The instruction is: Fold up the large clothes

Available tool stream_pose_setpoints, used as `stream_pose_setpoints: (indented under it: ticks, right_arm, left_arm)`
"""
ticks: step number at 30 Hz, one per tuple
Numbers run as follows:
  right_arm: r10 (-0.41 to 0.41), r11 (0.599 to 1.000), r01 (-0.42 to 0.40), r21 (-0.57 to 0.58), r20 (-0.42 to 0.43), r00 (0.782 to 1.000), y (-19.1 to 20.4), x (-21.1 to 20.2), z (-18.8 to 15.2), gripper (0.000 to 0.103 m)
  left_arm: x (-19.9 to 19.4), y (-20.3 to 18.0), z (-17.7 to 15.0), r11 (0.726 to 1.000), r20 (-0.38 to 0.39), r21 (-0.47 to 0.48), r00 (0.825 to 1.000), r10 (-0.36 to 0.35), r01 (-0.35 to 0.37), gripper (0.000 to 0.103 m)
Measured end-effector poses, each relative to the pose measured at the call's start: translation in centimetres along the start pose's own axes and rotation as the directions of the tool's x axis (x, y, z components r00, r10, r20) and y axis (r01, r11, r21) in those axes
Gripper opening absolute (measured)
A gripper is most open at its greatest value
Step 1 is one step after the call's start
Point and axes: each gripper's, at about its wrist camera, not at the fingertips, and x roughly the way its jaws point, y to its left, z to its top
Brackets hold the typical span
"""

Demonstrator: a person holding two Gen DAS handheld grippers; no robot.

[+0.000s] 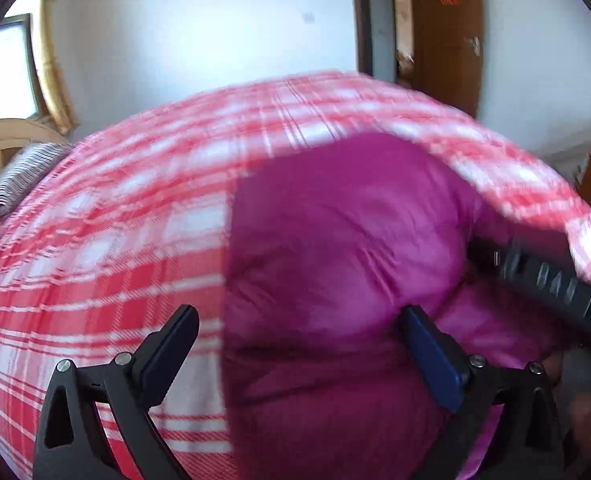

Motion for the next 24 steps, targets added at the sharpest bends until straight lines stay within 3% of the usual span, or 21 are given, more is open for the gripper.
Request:
stream_pose_setpoints:
  ticks: [3,7,9,14,24]
  right_arm:
    - [0.009,1.0,-0.009,0.006,0.009,1.0,-0.1,0.0,-0.1,0.089]
    - [0.01,1.0,-0.01,0.01,0.012,1.0,-0.1,0.1,0.0,0.089]
    - [0.011,1.0,-0.011,0.013,0.01,1.0,-0.1,0.0,0.0,0.089]
    - [-0.001,1.0,0.001,0.01,-0.001,1.0,0.1,0.2,0.0,0.09]
    - [-0.035,0.999,0.034,-0.011,-0.023,0.999,0.4,0.6,0.2,0.091]
  left_arm:
    - [-0.9,0.6,1.5,0.998,0.057,-0.064,0.998,0.026,-0.022,0.102]
    - [2.0,0.7,3.2,0.99,-0.026,-0.117,0.997,0.076,-0.078,0.102]
    - [3.3,0.2,3.2,0.99,-0.046,-0.099,0.994,0.099,-0.103,0.102]
    - [5.6,0.1,2.6,0.992,-0.126,-0.1,0.99,0.064,-0.077,0.102]
    - [6.8,0.0,2.2,0.992,-0.179,-0.103,0.983,0.049,-0.068,0.102]
